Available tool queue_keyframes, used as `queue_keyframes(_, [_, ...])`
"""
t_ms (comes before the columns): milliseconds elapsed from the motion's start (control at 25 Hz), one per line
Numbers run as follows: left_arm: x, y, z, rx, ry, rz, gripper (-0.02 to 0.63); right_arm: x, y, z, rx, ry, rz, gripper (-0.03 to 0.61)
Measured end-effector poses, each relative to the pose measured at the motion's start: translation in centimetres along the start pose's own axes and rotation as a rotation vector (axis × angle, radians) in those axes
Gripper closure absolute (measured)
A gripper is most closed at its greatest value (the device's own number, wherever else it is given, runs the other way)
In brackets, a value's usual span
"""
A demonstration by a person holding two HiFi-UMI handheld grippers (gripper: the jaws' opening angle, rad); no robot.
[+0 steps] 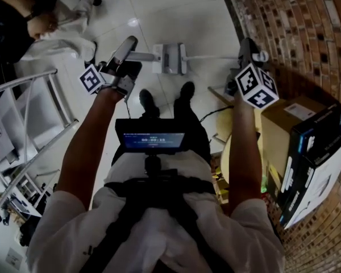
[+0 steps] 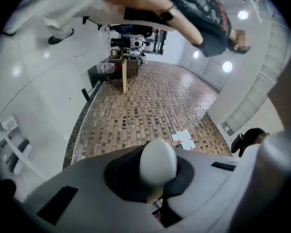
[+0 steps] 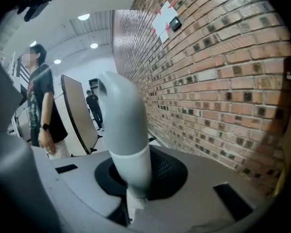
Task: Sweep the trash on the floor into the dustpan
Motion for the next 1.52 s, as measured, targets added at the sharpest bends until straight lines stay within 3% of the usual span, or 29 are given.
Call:
queue_keyframes(240, [-5.6, 1.0, 7.4, -0.03, 0.004, 0.001, 0.613, -1.3, -8.6, -1.5, 0.026, 0.007, 0.015, 0.548])
queue_keyframes(600, [-12.4, 3.3, 14.9, -0.001, 0.078, -0.034, 0.613, -3.2, -14.8, -0.9, 0.113, 0.059, 0.069, 0.547])
queue_keyframes(760, [-13.4, 6.1, 16.1, -0.002, 0.117, -0.119, 0.613, -4.2, -14.0, 0.8, 0.16, 0.087, 0.048, 0.541])
queue_keyframes(880, [-14.6, 6.5, 15.5, -0.012, 0.105, -0.123, 0.613, -5.3, -12.1, 1.2, 0.165, 0.111, 0.029, 0.541])
queue_keyframes(1240, [-13.7, 7.9, 13.3, -0.009, 0.065, -0.18, 0.613, -7.4, -10.0, 0.9, 0.072, 0.093, 0.193, 0.54])
queue_keyframes(1520, [-14.2, 8.1, 13.7, 0.031, 0.087, -0.154, 0.613, -7.2, -6.8, 0.6, 0.081, 0.065, 0.197, 0.535])
Point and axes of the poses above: the fingertips, and each gripper's own axes: x backward along the fingers, y to its left, z out of its underside, the point moved 5 cm from there along x, backward along the fingers, and after that the axes turned 14 degrees about -y, right-handed, at the moved point
